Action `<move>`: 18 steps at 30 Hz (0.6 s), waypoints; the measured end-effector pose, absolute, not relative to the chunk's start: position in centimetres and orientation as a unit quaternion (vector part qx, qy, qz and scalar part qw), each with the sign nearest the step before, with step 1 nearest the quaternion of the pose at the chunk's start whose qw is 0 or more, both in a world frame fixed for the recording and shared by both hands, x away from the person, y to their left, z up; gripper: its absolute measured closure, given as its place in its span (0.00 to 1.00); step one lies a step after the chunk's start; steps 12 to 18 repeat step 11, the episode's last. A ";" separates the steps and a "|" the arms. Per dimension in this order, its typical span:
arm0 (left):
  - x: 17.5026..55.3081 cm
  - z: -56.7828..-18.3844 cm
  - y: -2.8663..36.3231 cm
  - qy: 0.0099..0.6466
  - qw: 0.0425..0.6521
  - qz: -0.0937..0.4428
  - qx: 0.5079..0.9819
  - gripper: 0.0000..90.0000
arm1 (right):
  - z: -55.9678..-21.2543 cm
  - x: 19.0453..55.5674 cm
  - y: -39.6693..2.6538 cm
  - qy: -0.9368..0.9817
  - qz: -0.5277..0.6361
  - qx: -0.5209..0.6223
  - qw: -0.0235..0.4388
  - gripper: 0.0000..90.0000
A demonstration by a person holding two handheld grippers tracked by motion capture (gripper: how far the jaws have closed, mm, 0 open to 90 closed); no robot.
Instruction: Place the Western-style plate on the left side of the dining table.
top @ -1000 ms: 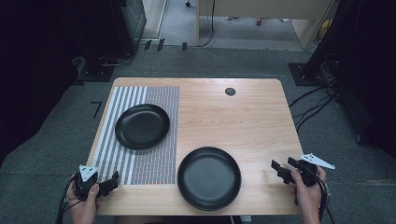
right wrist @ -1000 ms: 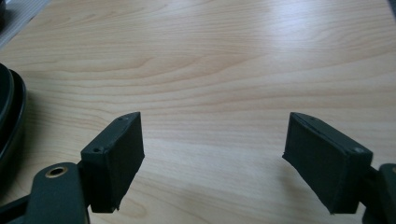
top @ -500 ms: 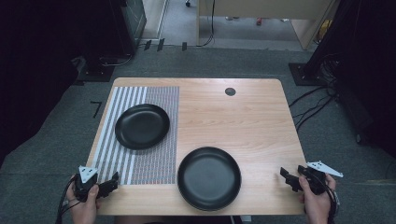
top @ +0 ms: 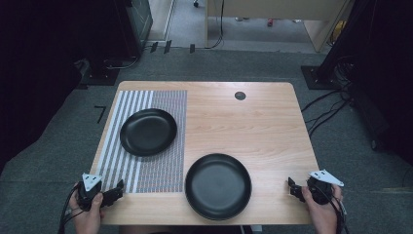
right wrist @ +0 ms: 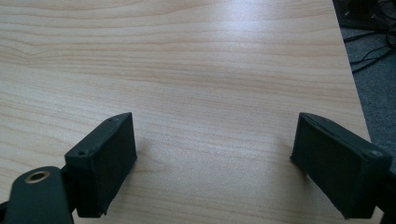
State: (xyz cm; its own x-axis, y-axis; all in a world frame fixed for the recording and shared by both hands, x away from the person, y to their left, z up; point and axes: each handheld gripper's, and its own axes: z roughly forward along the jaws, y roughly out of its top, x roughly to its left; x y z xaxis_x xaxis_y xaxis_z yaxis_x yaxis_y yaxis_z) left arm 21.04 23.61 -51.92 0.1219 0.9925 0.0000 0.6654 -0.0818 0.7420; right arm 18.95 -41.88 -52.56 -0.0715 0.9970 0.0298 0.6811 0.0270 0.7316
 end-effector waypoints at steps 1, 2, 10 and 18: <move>21.0 -51.9 23.6 0.606 0.304 0.269 0.685 0.13 | -52.6 18.9 -41.9 0.666 0.301 0.630 0.262 0.14; 21.0 -51.9 23.6 0.606 0.304 0.269 0.684 0.13 | -52.6 18.9 -41.9 0.666 0.301 0.630 0.261 0.14; 21.1 -51.9 23.6 0.606 0.304 0.269 0.685 0.13 | -52.6 19.0 -41.8 0.669 0.301 0.628 0.260 0.13; 21.1 -51.9 23.6 0.606 0.304 0.268 0.685 0.13 | -52.6 19.0 -41.8 0.669 0.301 0.629 0.259 0.13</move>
